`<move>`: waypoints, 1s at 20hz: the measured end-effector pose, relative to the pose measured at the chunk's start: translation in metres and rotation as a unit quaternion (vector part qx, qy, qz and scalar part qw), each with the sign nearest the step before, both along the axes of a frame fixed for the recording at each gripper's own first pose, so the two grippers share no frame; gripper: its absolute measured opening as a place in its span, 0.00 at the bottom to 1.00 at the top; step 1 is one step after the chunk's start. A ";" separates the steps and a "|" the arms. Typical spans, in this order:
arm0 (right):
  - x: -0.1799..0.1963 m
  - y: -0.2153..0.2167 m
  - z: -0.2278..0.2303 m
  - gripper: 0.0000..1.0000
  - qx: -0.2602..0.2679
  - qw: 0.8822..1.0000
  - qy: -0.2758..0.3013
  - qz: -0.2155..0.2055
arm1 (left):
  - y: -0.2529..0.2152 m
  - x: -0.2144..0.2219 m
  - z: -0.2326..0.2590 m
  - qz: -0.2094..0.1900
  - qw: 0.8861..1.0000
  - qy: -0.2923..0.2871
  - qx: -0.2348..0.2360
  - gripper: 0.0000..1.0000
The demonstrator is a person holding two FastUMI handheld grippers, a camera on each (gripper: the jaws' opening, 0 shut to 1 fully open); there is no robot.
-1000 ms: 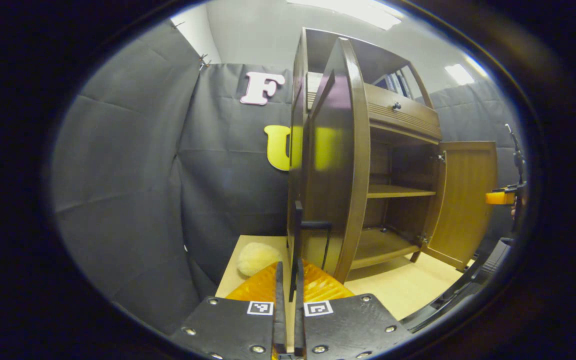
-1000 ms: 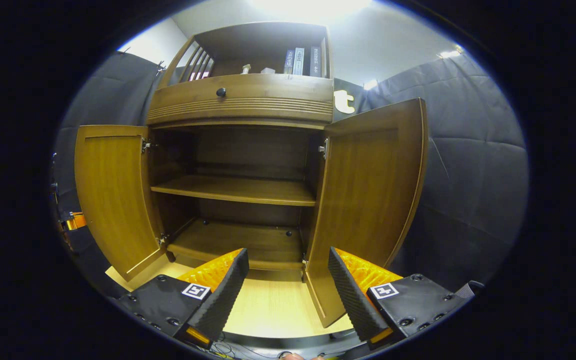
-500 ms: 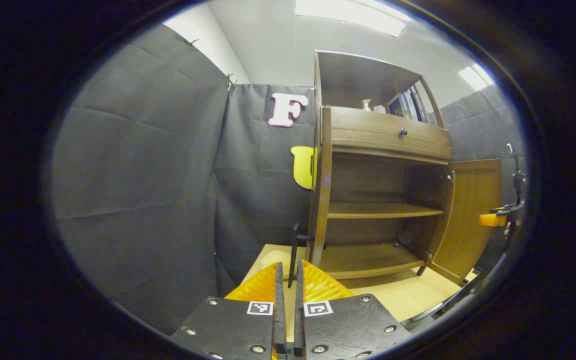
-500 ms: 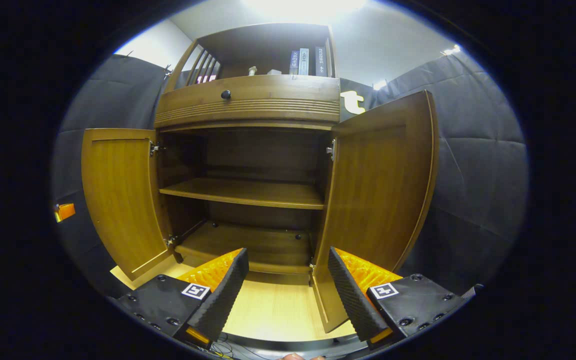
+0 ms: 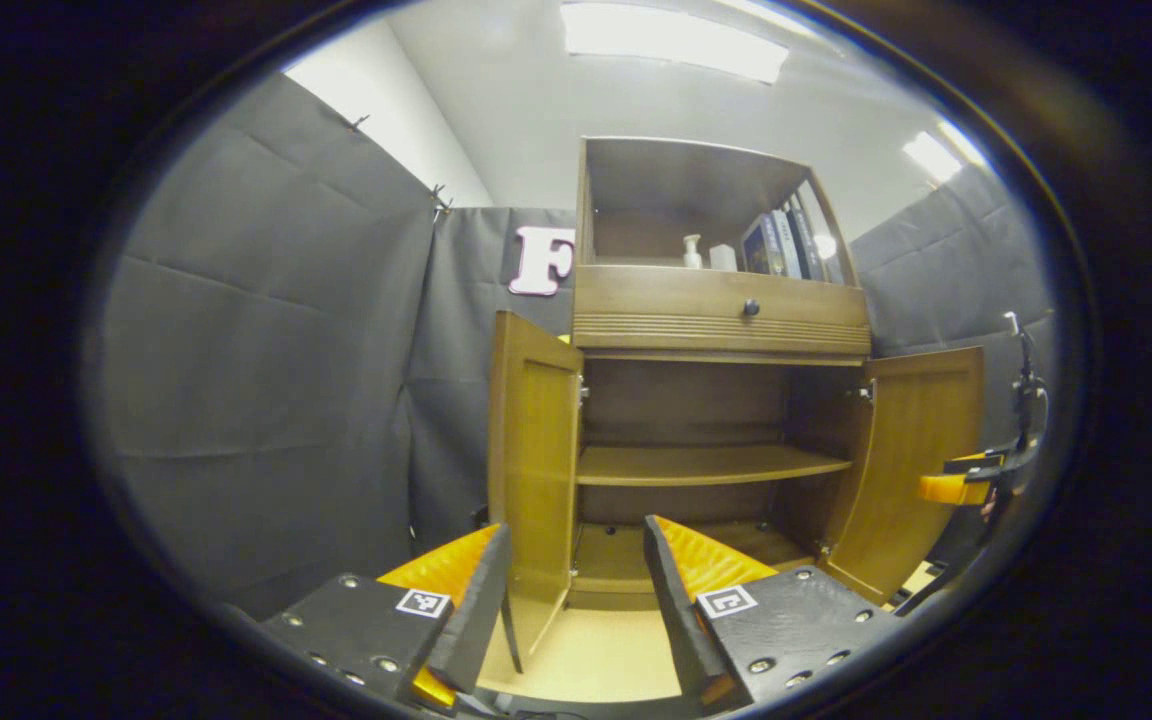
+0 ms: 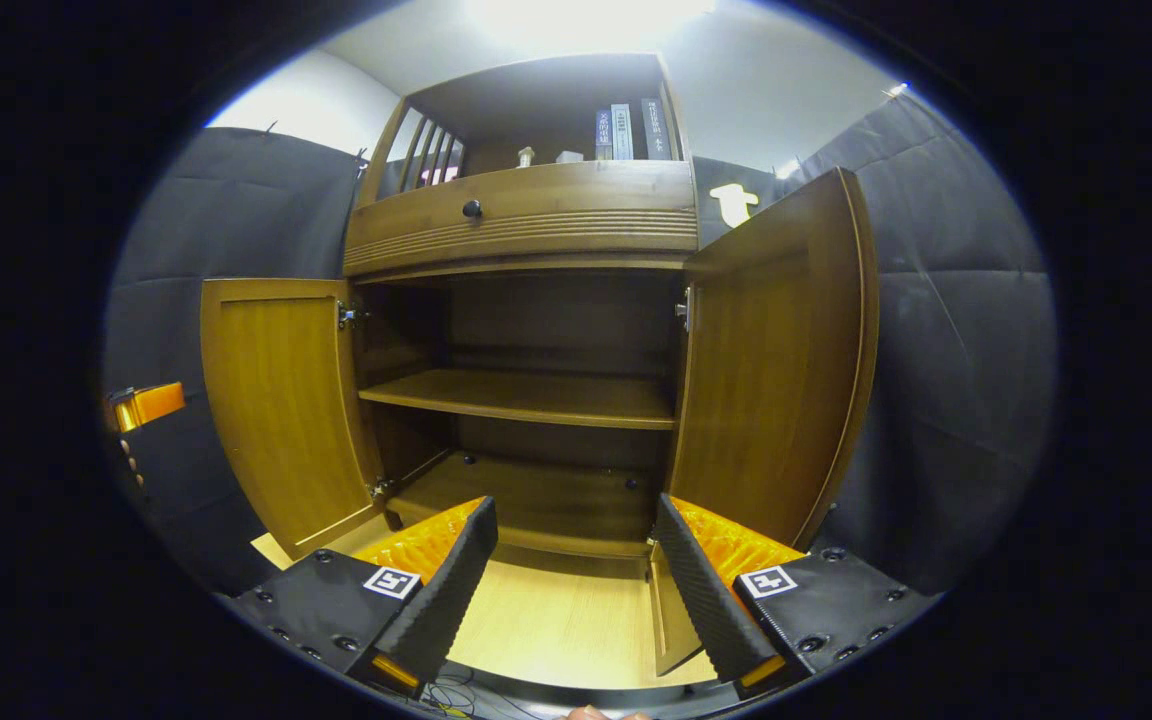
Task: Open the right door of the double-door shoe cabinet with the right hand, and open the left door with the left hand.
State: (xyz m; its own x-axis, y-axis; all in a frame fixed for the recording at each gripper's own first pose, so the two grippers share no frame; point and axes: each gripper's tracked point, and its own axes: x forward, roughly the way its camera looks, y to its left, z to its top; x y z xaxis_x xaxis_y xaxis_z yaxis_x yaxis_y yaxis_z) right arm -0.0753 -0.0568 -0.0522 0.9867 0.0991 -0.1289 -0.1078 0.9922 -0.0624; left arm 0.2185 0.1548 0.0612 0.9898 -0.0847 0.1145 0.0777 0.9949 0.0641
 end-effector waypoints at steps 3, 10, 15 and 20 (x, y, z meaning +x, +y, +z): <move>-0.004 0.002 -0.009 0.97 0.009 1.000 0.007 0.018 | -0.027 0.009 0.003 0.003 1.000 -0.006 -0.022 0.78; -0.014 -0.003 -0.007 0.97 0.018 0.998 -0.001 0.053 | -0.051 -0.008 0.027 0.037 0.998 -0.037 -0.036 0.94; -0.020 -0.008 -0.020 0.98 0.047 0.996 0.028 0.067 | -0.048 -0.023 0.028 0.063 0.993 -0.039 -0.089 0.94; -0.031 -0.020 -0.027 0.92 0.052 0.995 0.032 0.079 | -0.060 -0.053 0.018 0.086 0.990 -0.039 -0.101 0.94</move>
